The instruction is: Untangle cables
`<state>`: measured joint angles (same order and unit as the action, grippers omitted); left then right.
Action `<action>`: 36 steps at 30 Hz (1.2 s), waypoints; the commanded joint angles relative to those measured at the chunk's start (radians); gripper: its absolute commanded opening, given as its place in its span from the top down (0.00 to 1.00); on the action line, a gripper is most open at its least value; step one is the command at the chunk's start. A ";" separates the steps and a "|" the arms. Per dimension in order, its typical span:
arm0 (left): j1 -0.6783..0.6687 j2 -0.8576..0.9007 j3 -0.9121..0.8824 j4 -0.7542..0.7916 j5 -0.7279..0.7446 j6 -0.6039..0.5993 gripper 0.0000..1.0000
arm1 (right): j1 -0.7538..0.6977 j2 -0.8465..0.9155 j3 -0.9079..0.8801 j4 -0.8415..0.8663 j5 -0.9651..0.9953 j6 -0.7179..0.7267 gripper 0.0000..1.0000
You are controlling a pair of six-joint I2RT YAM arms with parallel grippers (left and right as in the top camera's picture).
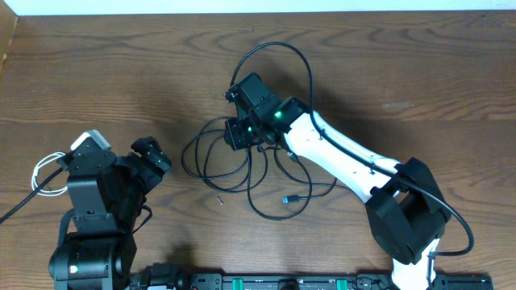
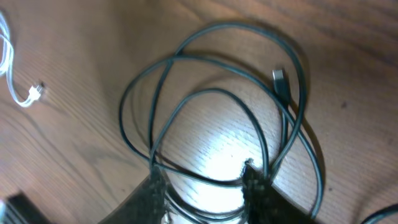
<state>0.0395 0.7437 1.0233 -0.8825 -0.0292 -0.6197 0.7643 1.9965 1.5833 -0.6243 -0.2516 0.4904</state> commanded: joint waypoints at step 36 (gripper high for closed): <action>0.005 0.000 0.011 0.000 -0.012 0.021 0.10 | 0.108 0.251 -0.081 -0.109 0.246 0.950 0.01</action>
<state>0.0395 0.7437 1.0233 -0.8825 -0.0292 -0.6197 0.8742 2.1395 1.5337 -0.7460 -0.0223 1.3823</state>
